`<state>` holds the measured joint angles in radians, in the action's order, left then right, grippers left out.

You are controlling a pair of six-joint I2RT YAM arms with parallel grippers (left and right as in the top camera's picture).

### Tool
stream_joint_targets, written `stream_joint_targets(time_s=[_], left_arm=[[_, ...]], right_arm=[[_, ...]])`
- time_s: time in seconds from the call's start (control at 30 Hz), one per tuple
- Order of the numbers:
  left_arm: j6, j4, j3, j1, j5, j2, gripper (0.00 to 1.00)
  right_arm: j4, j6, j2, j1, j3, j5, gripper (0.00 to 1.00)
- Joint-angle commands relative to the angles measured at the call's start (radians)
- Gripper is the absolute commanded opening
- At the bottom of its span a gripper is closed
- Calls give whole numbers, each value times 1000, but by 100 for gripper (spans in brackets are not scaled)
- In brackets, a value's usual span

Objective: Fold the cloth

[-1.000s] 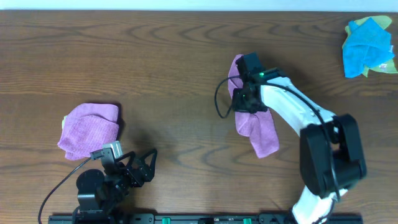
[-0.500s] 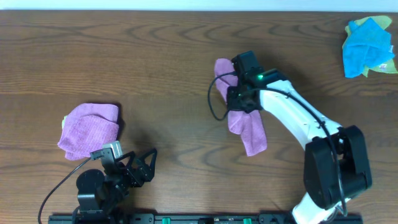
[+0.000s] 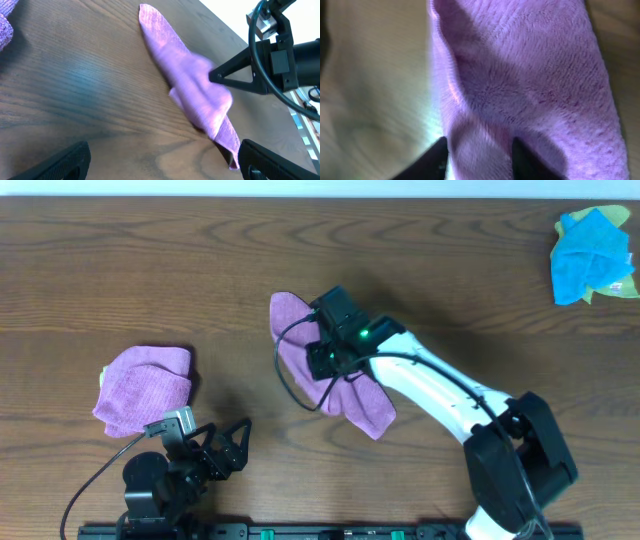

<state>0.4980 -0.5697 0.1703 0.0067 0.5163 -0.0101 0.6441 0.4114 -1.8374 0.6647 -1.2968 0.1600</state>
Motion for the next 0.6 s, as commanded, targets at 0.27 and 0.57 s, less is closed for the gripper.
stream_joint_targets(time_s=[0.27, 0.57], left_arm=[[3, -2, -12, 6, -2, 6, 95], [30, -2, -12, 6, 63, 6, 95]], right_arm=[[129, -47, 68, -63, -93, -21, 66], [541, -206, 233, -120, -155, -132, 71]])
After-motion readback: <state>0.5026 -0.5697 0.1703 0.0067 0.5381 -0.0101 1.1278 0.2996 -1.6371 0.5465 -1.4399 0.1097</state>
